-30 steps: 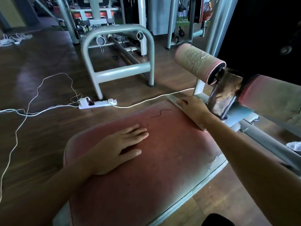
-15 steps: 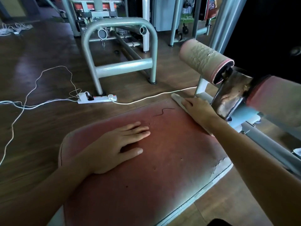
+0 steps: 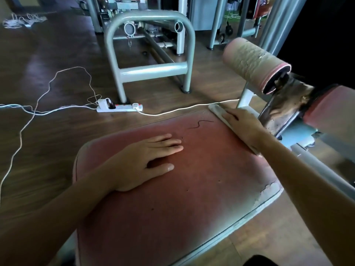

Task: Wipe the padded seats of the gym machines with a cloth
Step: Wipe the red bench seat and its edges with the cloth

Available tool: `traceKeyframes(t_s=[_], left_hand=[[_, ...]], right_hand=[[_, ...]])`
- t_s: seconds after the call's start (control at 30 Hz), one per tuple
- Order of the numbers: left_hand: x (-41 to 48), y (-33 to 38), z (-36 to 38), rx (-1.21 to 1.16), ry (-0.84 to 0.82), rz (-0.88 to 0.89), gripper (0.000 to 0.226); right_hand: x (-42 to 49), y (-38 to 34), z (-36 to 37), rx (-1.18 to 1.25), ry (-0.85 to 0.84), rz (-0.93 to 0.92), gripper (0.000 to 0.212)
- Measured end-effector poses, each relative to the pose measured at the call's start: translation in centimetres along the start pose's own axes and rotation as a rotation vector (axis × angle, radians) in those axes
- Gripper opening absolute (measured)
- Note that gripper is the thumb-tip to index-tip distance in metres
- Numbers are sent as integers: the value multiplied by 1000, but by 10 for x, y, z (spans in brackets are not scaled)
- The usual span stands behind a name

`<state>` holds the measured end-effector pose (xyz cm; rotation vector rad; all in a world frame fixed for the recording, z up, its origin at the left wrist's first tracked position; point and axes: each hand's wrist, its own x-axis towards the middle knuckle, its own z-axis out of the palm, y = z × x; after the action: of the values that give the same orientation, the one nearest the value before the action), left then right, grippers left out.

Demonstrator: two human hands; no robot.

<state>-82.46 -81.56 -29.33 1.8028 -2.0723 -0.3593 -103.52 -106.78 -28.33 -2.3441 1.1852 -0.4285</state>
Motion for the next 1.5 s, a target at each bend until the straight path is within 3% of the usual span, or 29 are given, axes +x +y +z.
traceKeyframes(t_s=[0.43, 0.53, 0.67, 0.8, 0.9, 1.0, 1.1, 1.17, 1.33, 1.5], left_hand=[[3, -2, 3, -20, 51, 20, 51], [2, -2, 2, -34, 97, 19, 50], [-2, 2, 1, -8, 203, -10, 43], [-9, -3, -6, 65, 462, -102, 27], [-16, -14, -15, 69, 371, -205, 31], [-19, -20, -14, 96, 267, -191, 41], [-19, -22, -11, 118, 264, -179, 46], [-19, -23, -12, 124, 271, -181, 47], [-18, -24, -13, 156, 229, -196, 49], [-16, -27, -13, 124, 235, -209, 48]], right_hand=[[4, -1, 0, 16, 25, 0, 47], [-18, -3, -6, 43, 35, -48, 39], [-62, -8, -3, -52, 38, -130, 37], [-113, -25, 17, -80, -26, -342, 39], [-133, -40, 38, -92, -112, -535, 45], [-118, -44, 41, -213, -137, -717, 52], [-74, -44, 31, -360, -227, -670, 60], [-36, -39, 29, -401, -191, -580, 65], [-3, -48, 32, -355, -123, -295, 48], [-68, -38, 38, -318, -133, -550, 60]])
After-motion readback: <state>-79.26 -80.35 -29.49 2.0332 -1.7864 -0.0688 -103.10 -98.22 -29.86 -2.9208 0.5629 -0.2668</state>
